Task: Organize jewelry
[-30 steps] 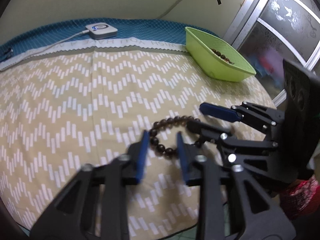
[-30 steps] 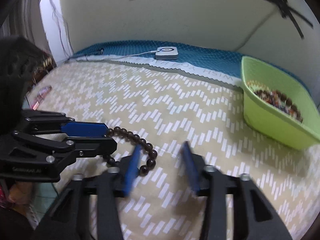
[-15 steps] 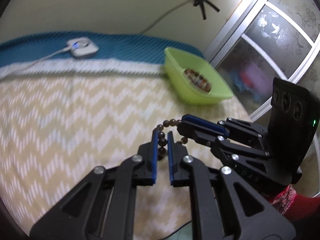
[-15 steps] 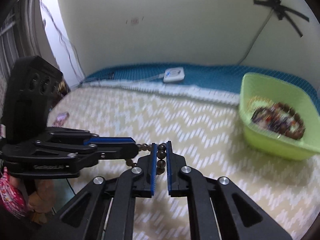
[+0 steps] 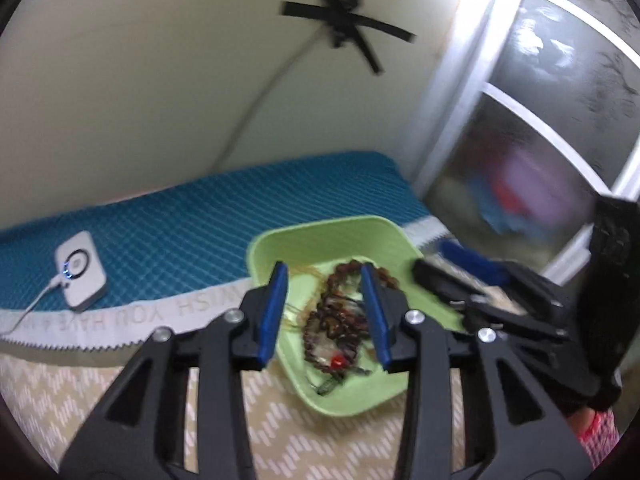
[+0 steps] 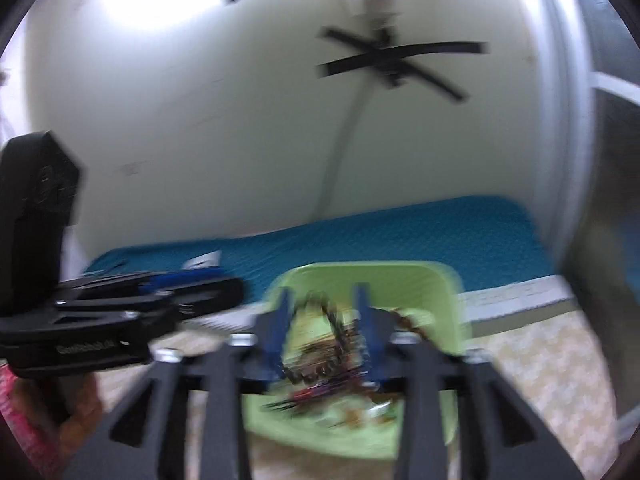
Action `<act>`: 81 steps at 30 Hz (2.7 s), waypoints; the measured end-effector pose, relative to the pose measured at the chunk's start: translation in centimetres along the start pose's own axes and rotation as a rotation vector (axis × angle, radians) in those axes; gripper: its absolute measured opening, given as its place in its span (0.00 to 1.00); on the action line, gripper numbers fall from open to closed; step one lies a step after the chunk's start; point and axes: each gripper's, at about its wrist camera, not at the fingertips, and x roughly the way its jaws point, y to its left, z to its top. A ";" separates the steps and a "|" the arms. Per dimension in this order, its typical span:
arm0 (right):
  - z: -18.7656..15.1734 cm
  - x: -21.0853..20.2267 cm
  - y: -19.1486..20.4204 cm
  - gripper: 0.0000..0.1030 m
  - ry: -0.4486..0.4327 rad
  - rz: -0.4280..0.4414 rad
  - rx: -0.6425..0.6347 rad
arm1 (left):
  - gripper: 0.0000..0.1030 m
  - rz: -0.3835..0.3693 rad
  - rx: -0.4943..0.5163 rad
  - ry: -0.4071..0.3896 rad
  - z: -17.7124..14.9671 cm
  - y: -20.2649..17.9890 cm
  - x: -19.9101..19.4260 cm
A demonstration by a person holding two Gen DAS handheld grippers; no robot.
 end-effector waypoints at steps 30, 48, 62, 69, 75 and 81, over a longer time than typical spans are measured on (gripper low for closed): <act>-14.4 -3.4 6.7 0.45 0.086 0.108 0.275 | 0.94 0.460 0.002 -0.088 -16.4 5.3 -8.4; -14.4 -3.6 5.9 0.45 0.080 0.134 0.322 | 0.94 0.479 -0.080 -0.058 -16.2 6.6 -8.4; -14.5 -4.1 5.3 0.45 0.061 0.133 0.342 | 0.94 0.485 -0.065 -0.061 -16.4 5.9 -8.4; -14.6 -4.2 5.0 0.45 0.057 0.141 0.356 | 0.94 0.509 -0.098 -0.074 -16.5 6.4 -8.8; -14.6 -4.3 4.8 0.45 0.059 0.143 0.363 | 0.94 0.555 -0.106 -0.105 -16.6 6.2 -9.2; -14.6 -4.1 4.6 0.45 0.061 0.146 0.373 | 0.94 0.601 -0.085 -0.158 -16.9 5.3 -10.1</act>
